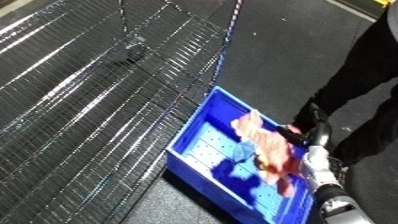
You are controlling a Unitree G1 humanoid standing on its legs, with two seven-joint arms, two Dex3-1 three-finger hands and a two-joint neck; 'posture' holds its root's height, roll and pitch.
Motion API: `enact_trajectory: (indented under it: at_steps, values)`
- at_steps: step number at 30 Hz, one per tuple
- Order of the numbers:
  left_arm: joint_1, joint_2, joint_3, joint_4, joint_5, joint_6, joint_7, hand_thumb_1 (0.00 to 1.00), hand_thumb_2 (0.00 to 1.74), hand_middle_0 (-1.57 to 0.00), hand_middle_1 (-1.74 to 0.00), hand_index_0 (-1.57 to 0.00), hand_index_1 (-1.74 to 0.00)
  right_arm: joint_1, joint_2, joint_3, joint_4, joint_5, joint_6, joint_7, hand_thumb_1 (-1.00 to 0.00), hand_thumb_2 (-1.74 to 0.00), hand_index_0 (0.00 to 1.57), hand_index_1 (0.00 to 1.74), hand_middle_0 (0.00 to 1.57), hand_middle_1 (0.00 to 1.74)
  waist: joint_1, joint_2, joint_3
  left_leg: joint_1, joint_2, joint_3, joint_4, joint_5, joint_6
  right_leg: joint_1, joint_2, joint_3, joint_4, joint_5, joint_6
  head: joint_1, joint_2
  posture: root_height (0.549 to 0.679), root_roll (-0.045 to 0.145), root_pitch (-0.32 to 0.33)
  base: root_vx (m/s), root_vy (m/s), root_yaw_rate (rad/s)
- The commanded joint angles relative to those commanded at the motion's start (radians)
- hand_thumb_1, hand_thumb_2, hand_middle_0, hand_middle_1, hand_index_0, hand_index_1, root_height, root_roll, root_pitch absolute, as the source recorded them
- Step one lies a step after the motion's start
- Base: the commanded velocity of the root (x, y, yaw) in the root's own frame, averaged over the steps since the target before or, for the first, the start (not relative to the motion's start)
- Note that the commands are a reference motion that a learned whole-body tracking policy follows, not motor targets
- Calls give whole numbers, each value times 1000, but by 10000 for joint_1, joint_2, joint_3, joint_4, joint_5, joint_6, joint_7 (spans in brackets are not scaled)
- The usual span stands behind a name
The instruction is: Pick up the object and place it into the box
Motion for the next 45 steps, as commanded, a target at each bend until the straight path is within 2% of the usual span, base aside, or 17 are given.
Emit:
enact_trajectory:
  at_steps: [8,17,26,34,40,45]
  values:
    - [98,-9,92,-59,142,-15,21,1000,1740,-1570,-1740,-1570,-1740,-25,-142,174,36,76,-35,202,0,0,0,0,0,0,147,31,-25,53,-30,-16,-170,57,3,84,7,-60,-116,-50,15,-84,-232,639,78,-225,11,-6,17]
    - [197,-157,303,-69,208,33,35,1000,1740,-1570,-1740,-1570,-1740,-102,333,766,-1503,-448,-189,238,0,0,0,0,0,0,311,-41,-25,73,-29,-56,-283,123,23,153,27,-103,-155,-90,39,-976,-423,640,75,-224,6,-4,16]
    - [346,-379,602,-164,239,233,-29,1000,1740,-1570,-1740,-1570,-1740,-542,1247,1959,-4657,-985,-613,660,0,0,0,0,0,0,695,-188,-35,75,-81,-161,-351,190,72,235,54,-211,-79,-157,49,-3244,-477,639,69,-231,-3,-7,58]
    - [511,-502,816,-362,348,502,-138,1000,1740,-1570,-1740,-1570,-1740,-700,1965,2993,-6941,-1376,-279,1024,0,0,0,0,0,0,1264,-400,26,-12,-100,-337,-249,244,97,268,42,-340,104,-196,74,-5508,-416,635,60,-246,-19,-12,112]
    - [543,-537,915,-397,442,626,-202,1000,1740,-1570,-1740,-1570,-1740,-861,2261,3667,-7811,-1611,-150,1301,0,0,0,0,0,0,1579,-556,55,-81,-115,-448,-223,291,112,230,46,-363,237,-207,78,-7411,267,633,57,-252,-9,4,86]
    - [479,-480,949,-433,557,709,-245,1000,1740,-1570,-1740,-1570,-1740,-1198,2245,4374,-8240,-1838,26,1527,0,0,0,0,0,0,1849,-687,85,-147,-136,-553,-211,339,121,175,39,-387,356,-229,94,-8675,-150,631,54,-255,-14,10,77]
